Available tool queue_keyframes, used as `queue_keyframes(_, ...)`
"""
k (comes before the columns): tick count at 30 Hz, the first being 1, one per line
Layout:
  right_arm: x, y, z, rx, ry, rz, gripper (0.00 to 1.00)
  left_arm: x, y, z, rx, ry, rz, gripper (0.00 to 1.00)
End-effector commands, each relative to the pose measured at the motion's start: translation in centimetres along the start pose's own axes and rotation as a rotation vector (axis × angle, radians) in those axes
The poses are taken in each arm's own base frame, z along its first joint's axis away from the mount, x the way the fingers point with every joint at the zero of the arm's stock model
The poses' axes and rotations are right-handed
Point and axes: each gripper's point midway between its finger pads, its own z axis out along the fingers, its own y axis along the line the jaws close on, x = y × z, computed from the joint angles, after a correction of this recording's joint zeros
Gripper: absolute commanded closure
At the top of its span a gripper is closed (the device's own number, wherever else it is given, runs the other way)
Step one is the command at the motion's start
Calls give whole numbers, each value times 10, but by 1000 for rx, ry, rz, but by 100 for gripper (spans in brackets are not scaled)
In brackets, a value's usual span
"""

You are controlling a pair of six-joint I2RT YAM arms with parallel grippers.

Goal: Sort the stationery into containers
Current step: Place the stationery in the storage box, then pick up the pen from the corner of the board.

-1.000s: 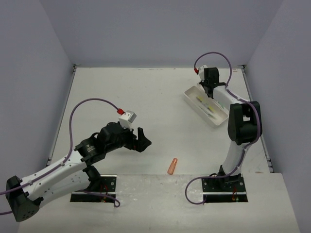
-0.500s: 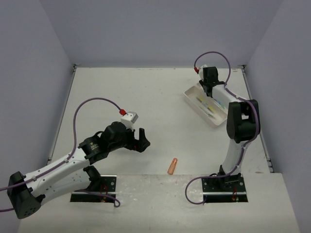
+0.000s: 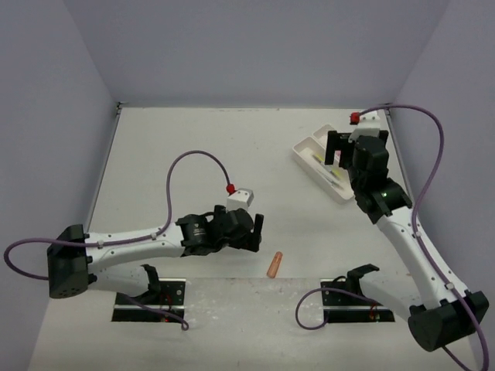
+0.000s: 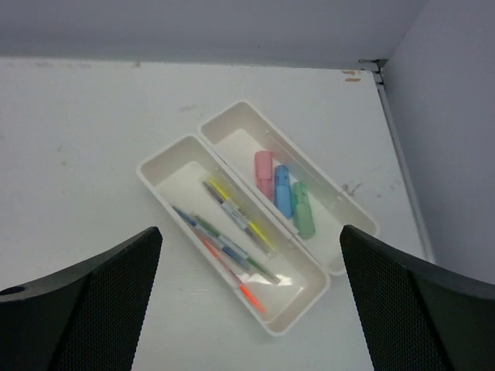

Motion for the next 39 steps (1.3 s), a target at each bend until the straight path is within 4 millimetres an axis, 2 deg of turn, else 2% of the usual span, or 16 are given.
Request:
queue_keyframes(1,22,-6,-33,46,-1,416,1,0,-26,16,-81,-53,-48,3)
queue_keyframes(2,29,1,-34,16,17,447,1,5,-31,21,-89,-42,-29,3)
queue_keyframes(5,30,20,-58,-146,6,502,1,25,-52,39,-106,8,29,5)
queue_keyframes(9,32,10,-69,-121,-3,490,1,56,-69,58,-149,73,106,14)
queue_keyframes(11,35,5,-70,-92,4,481,1,63,-81,58,-141,86,126,16)
queue_keyframes(13,34,7,-72,-111,4,484,1,71,-89,58,-138,97,142,26)
queue_keyframes(17,32,7,-73,-116,-1,487,1,81,-91,59,-154,113,166,38)
queue_keyframes(28,31,8,-74,-125,-12,485,1,111,-83,70,-216,184,219,41)
queue_keyframes(30,31,9,-75,-133,-12,485,1,116,-80,74,-229,194,227,56)
queue_keyframes(35,30,10,-76,-141,-15,485,1,123,-77,78,-243,214,241,75)
queue_keyframes(39,28,11,-77,-155,-21,486,1,118,-74,73,-249,202,240,94)
